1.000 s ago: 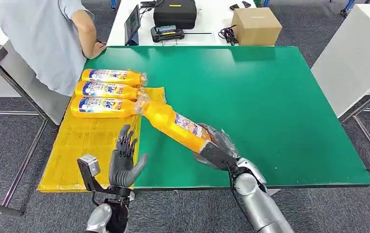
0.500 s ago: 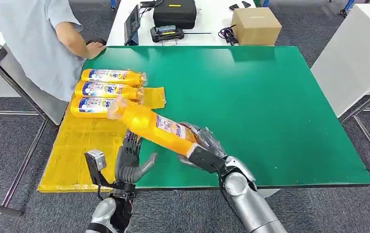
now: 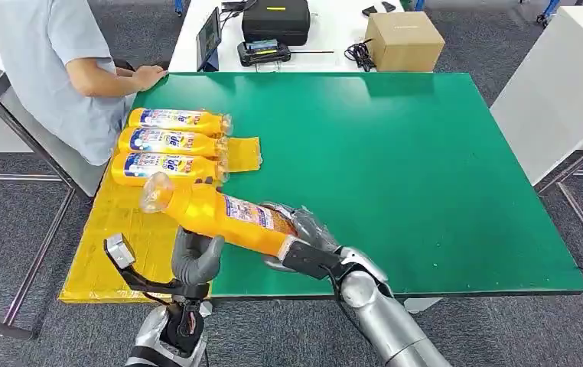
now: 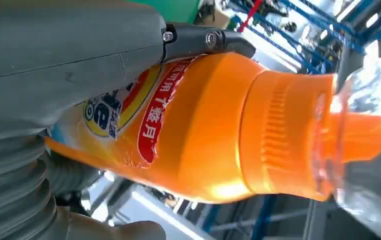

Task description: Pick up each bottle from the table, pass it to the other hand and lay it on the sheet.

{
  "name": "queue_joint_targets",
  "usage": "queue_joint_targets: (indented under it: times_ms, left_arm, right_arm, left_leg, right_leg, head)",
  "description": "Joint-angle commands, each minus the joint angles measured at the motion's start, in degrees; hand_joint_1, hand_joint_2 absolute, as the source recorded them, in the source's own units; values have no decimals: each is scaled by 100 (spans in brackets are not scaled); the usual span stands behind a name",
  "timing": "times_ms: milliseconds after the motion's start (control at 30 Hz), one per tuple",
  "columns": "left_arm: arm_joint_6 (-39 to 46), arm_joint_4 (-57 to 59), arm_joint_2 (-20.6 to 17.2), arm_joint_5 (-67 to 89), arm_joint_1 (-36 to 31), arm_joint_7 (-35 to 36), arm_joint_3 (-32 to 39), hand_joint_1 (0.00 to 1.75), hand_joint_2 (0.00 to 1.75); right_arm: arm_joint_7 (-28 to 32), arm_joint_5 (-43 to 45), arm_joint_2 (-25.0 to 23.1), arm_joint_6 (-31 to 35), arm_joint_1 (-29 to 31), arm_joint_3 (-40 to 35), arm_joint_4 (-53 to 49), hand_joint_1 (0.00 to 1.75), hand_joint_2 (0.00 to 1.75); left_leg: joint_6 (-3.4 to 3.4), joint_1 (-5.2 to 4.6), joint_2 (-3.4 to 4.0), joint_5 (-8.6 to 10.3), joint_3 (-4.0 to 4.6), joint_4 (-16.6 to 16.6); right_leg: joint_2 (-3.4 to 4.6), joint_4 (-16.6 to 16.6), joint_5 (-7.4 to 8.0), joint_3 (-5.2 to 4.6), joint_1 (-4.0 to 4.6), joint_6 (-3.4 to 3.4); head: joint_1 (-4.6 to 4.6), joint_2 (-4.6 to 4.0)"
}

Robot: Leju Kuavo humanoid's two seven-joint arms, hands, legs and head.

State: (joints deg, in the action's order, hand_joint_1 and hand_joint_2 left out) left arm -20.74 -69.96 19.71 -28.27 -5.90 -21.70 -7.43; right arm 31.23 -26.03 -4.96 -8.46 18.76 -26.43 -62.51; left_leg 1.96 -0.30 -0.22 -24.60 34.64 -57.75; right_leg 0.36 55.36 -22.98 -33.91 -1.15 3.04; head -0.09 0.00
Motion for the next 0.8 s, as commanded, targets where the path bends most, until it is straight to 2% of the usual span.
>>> queue_joint_targets:
  times_ms: [33, 133, 167, 233, 267, 300, 333, 800]
  left_arm:
    - [-6, 79, -1, 166, -99, -80, -104, 0, 175]
    - [22, 177, -1, 243, -153, -124, -104, 5, 175]
    - [15, 185, 8, 281, -152, -162, -112, 150, 175]
    - [98, 162, 21, 405, -144, -230, -145, 148, 175]
    - [183, 174, -53, 552, -167, -287, -226, 168, 175]
    - [272, 293, -115, 642, -232, -407, -254, 175, 175]
    - [273, 334, -127, 648, -250, -435, -258, 175, 175]
    - [150, 475, -147, 655, -311, -530, -349, 175, 175]
  right_arm:
    - [33, -28, 149, -42, 307, -226, 544, 175, 175]
    - [62, 8, 132, -90, 327, -250, 539, 175, 175]
    - [63, 61, 123, -129, 327, -241, 509, 175, 175]
    - [60, 117, 128, -178, 329, -234, 469, 175, 175]
    - [60, 115, 123, -161, 343, -239, 441, 175, 175]
    - [26, 129, 102, -178, 367, -245, 438, 175, 175]
    - [8, 146, 92, -195, 377, -243, 438, 175, 175]
    - [-11, 220, 74, -223, 397, -270, 478, 175, 175]
  left_leg:
    - [-12, 7, 3, -11, -26, -1]
    - [-13, 8, -1, -9, -21, -4]
    - [-9, 4, 0, -5, -15, 1]
    - [-7, 2, 1, -4, -12, 1]
    - [-11, 7, 1, -10, -19, -5]
    - [-15, 11, -1, -16, -29, -7]
    - [-7, 1, 1, -3, -11, 1]
    - [-16, 9, 4, -13, -29, -4]
  right_leg:
    - [-2, -1, -10, 27, 9, -15]
    - [-6, 1, -9, 24, 10, -15]
    - [-4, -2, -5, 16, 6, -10]
    - [-2, -1, -4, 11, 3, -9]
    - [-5, 1, -10, 21, 9, -14]
    - [-8, 2, -15, 32, 13, -18]
    - [-3, 0, -5, 10, 2, -8]
    - [-3, 2, -12, 29, 11, -19]
  head:
    - [-2, 0]
    - [-2, 0]
    - [-2, 0]
    - [-2, 0]
    - [-2, 0]
    - [-2, 0]
    - [-2, 0]
    - [-2, 0]
